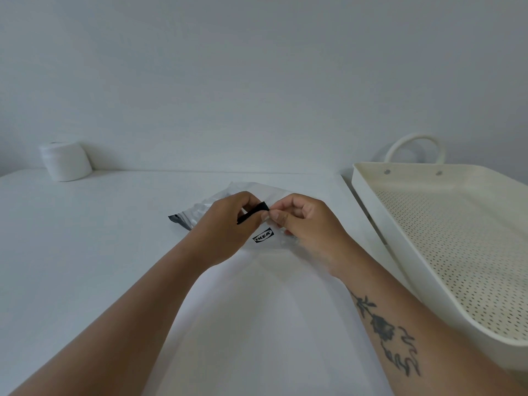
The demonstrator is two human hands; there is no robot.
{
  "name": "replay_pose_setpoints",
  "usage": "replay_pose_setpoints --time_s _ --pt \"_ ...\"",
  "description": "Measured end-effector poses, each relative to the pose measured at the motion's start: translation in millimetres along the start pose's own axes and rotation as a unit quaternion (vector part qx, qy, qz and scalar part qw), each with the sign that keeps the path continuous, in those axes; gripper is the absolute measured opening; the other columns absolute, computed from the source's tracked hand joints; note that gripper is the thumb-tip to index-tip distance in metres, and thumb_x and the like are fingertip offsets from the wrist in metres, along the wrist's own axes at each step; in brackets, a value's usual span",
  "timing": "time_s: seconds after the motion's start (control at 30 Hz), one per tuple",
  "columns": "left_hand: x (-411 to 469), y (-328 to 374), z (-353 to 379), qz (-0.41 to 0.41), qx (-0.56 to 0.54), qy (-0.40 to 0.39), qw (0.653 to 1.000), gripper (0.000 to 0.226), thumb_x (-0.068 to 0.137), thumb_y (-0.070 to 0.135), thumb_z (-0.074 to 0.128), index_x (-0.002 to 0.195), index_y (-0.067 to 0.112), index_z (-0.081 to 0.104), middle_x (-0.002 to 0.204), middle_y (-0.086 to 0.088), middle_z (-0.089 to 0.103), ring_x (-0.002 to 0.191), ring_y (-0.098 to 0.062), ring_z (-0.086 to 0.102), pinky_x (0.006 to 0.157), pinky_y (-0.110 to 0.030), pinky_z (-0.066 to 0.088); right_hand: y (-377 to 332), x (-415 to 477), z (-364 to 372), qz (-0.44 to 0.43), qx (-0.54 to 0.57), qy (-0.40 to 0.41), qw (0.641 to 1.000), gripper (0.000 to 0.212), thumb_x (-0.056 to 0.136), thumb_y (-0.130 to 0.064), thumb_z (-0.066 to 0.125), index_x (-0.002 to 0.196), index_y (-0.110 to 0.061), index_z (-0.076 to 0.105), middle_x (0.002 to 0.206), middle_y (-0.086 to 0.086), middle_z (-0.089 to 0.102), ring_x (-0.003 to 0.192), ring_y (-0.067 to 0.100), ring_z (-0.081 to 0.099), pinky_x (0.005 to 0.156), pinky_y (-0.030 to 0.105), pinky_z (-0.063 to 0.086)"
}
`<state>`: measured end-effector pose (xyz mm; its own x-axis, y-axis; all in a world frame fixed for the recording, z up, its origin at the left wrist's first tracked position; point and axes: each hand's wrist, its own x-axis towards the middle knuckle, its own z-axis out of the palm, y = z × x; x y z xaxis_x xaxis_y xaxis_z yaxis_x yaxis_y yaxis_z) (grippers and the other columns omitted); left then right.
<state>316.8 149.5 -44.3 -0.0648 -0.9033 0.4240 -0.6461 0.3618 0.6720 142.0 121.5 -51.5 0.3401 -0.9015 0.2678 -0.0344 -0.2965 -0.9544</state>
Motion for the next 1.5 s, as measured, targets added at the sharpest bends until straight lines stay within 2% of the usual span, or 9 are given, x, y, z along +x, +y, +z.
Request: replay_pose_setpoints --time_s 0.13,0.23,0.33,0.53,0.8,0.97,1.07,1.3,1.5 --pt "-0.2 0.8 1.7 0.002 0.023 -0.015 1.0 0.01 0.093 0.028 0.057 0.084 0.029 0.062 0.071 0.016 0.062 0.063 0.003 0.053 0.055 -0.007 0.039 1.5 -0.2 0.5 0.005 -0.017 -0.009 1.0 0.005 0.089 -0.023 0.067 0.088 -0.02 0.071 0.093 0.009 0.076 0.089 0.022 0.069 0.078 0.03 0.049" --pt "-0.5 1.6 1.0 0.005 0.005 0.009 1.0 0.012 0.091 0.023 0.059 0.08 0.029 0.062 0.071 0.019 0.062 0.055 -0.001 0.05 0.05 -0.009 0.039 0.2 0.4 0.6 0.004 -0.022 -0.016 1.0 0.006 0.087 -0.029 0.069 0.088 -0.023 0.071 0.093 0.01 0.075 0.085 0.017 0.067 0.079 0.032 0.048" --pt "-1.0 2.1 2.8 -0.005 -0.012 0.022 1.0 0.013 0.088 0.022 0.062 0.077 0.028 0.063 0.065 0.007 0.062 0.05 -0.003 0.046 0.046 -0.012 0.037 -0.8 0.5 -0.7 0.008 -0.041 -0.016 0.999 0.008 0.085 -0.031 0.072 0.087 -0.024 0.071 0.09 0.01 0.074 0.079 0.013 0.064 0.079 0.034 0.048" --pt "-1.9 4.4 -0.1 -0.005 -0.006 0.026 1.0 0.007 0.086 0.024 0.068 0.079 0.027 0.069 0.066 0.021 0.065 0.055 0.001 0.052 0.049 -0.008 0.038 -2.0 -0.7 1.9 -0.013 -0.08 -0.007 0.997 0.006 0.089 -0.021 0.067 0.086 -0.016 0.067 0.074 -0.001 0.068 0.069 0.013 0.057 0.071 0.031 0.045" --pt "-2.7 4.3 -3.0 0.007 0.017 0.024 1.0 0.005 0.085 0.022 0.067 0.081 0.023 0.068 0.072 0.008 0.067 0.053 0.005 0.051 0.049 -0.005 0.036 -3.9 -0.8 1.7 -0.028 -0.076 -0.012 0.997 0.003 0.09 -0.022 0.065 0.088 -0.019 0.065 0.074 -0.006 0.063 0.063 0.007 0.055 0.062 0.022 0.041" --pt "-2.8 3.9 -3.2 0.014 0.027 0.016 0.999 0.004 0.083 0.02 0.065 0.081 0.021 0.069 0.068 0.008 0.064 0.049 0.004 0.049 0.046 -0.006 0.035 -3.8 0.7 4.4 -0.025 -0.114 -0.002 0.993 0.009 0.092 -0.022 0.061 0.084 -0.025 0.066 0.089 0.012 0.068 0.076 0.016 0.056 0.079 0.048 0.051" --pt "-3.1 3.7 -5.1 0.017 0.044 0.012 0.999 0.003 0.081 0.02 0.067 0.078 0.019 0.068 0.066 0.007 0.063 0.045 0.001 0.046 0.044 -0.008 0.035 -2.6 0.1 9.0 -0.02 -0.14 -0.005 0.99 0.013 0.095 -0.018 0.055 0.086 -0.022 0.063 0.086 0.009 0.067 0.077 0.017 0.055 0.083 0.05 0.051" --pt "-2.2 2.4 -9.0 0.005 0.067 -0.002 0.998 0.001 0.08 0.019 0.065 0.079 0.019 0.066 0.068 0.002 0.061 0.04 -0.003 0.042 0.041 -0.012 0.033 -0.1 0.3 10.9 -0.02 -0.141 0.02 0.99 0.014 0.097 -0.017 0.052 0.086 -0.022 0.06 0.077 -0.006 0.064 0.074 0.012 0.054 0.081 0.045 0.051" --pt "-0.9 1.9 -15.3 0.001 0.08 -0.012 0.997 0.012 0.08 0.02 0.064 0.072 0.027 0.06 0.067 0.003 0.059 0.044 -0.001 0.043 0.044 -0.013 0.035 1.2 1.6 8.4 -0.012 -0.125 0.031 0.992 0.018 0.097 -0.019 0.052 0.082 -0.025 0.059 0.074 -0.01 0.059 0.06 -0.001 0.049 0.067 0.023 0.042"
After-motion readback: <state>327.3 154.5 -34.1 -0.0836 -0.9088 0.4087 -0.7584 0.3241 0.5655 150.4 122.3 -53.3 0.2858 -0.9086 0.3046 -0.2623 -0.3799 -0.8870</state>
